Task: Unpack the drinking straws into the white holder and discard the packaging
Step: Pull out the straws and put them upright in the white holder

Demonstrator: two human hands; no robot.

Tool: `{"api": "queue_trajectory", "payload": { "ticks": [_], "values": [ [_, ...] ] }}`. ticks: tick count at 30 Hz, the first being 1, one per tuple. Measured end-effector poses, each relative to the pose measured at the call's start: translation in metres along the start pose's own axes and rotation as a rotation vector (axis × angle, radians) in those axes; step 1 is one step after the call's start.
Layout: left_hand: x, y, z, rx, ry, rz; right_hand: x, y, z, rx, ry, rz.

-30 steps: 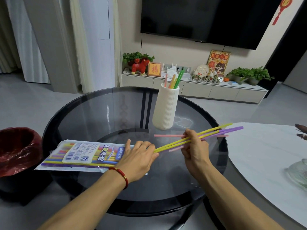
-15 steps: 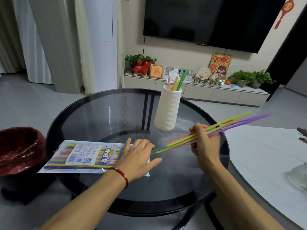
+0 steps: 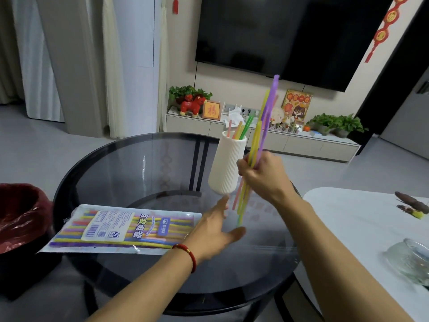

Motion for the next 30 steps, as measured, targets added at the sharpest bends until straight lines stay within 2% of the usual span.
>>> {"api": "queue_trajectory", "payload": {
  "ticks": [3, 7, 10, 13, 20, 23, 26, 28, 30],
  "values": [
    [-0.001, -0.006, -0.005, -0.010, 0.032, -0.063, 0.024, 0.010, -0.013, 0.032, 0.006, -0.014],
    [0.002, -0.009, -0.005, -0.004, 0.018, -0.068, 0.046, 0.028, -0.028, 0.065, -0.054, 0.016],
    [-0.004, -0.012, -0.015, 0.059, 0.035, -0.100, 0.040, 0.024, -0.026, 0.078, -0.169, -0.027],
    [-0.009, -0.019, -0.013, 0.016, 0.214, -0.168, 0.036, 0.023, -0.016, 0.110, -0.246, -0.010],
    [-0.020, -0.031, -0.036, 0.089, 0.228, -0.214, 0.012, 0.021, 0.002, 0.071, -0.308, -0.089],
    [-0.016, -0.033, -0.026, 0.050, 0.207, -0.206, 0.007, 0.019, 0.002, 0.036, -0.290, -0.092],
    [-0.003, -0.032, -0.014, 0.003, 0.218, -0.185, 0.028, 0.026, -0.009, 0.046, -0.207, 0.007],
    [0.002, -0.031, -0.008, 0.005, 0.089, -0.163, 0.046, 0.033, -0.022, 0.068, -0.154, 0.071],
    [0.001, -0.029, 0.002, -0.026, 0.019, -0.106, 0.050, 0.036, -0.035, 0.088, -0.138, 0.059]
  ]
}}
Point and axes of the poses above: each hand's wrist, its own y-axis away from the middle knuckle, its own x-axis out of the palm, z = x × y, the point moved 9 cm from there along -y, towards the middle knuckle, and after that the axes turned 2 degrees about x, right-handed, at the moved point
